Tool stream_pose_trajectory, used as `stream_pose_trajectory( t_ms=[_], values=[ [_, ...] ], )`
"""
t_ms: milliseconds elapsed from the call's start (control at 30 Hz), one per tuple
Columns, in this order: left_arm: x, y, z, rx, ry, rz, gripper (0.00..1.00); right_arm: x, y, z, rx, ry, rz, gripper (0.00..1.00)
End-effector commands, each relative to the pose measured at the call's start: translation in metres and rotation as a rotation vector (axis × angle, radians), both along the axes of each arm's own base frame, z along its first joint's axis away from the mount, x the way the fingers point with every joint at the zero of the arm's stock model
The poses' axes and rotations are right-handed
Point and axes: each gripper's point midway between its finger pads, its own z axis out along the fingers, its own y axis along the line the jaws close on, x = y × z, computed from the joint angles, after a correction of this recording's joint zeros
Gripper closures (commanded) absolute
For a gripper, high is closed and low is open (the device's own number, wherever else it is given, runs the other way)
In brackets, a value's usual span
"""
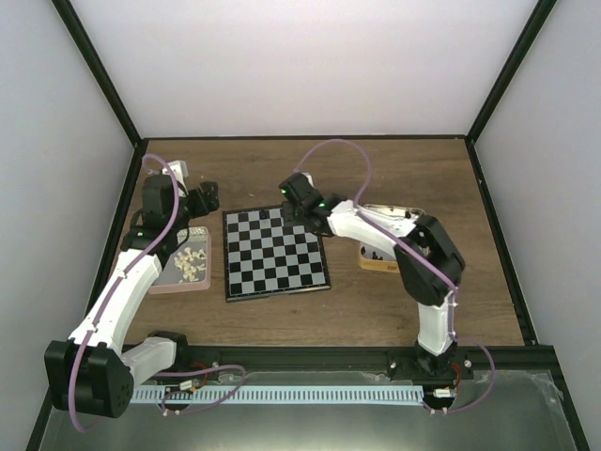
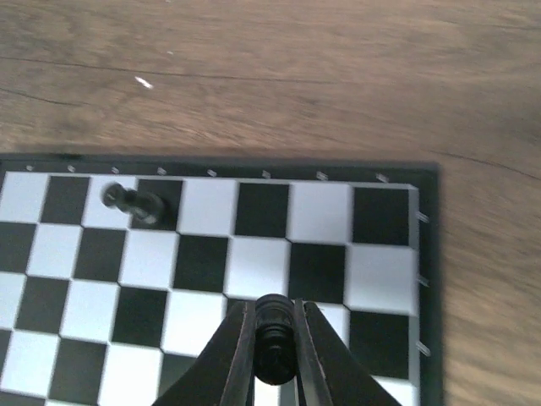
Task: Set up the chess pieces on the board
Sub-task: Place the chess piece on the chessboard.
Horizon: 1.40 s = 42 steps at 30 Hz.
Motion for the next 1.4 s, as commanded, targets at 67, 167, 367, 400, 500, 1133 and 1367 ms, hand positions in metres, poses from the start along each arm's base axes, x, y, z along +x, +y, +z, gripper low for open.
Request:
stream_pose_trajectory(
  t_ms=[67,167,367,400,500,1133,1367],
  values=[
    [-0.001,0.001,0.006,0.007,-0.026,0.000,0.13,0.035,0.054,0.006,0.061,-0.058,0.065,0.94],
    [-0.001,0.000,0.005,0.006,-0.025,-0.002,0.13,0.041,0.065,-0.002,0.048,-0.058,0.082,0.94],
    [0.000,0.000,0.005,0.006,-0.025,-0.002,0.13,0.049,0.080,-0.023,0.030,-0.035,0.111,0.93],
    [0.000,0.000,0.005,0.006,-0.024,-0.001,0.13,0.049,0.082,-0.026,0.028,-0.033,0.115,0.93],
    [-0.001,0.001,0.005,0.007,-0.025,0.000,0.13,0.051,0.085,-0.031,0.019,-0.024,0.120,0.93],
    [-0.002,0.001,0.005,0.007,-0.025,-0.001,0.13,0.044,0.082,-0.041,-0.069,-0.013,0.132,0.89],
    [-0.002,0.000,0.006,0.003,-0.028,-0.006,0.13,0.045,0.088,-0.037,-0.057,-0.015,0.150,0.79]
  ],
)
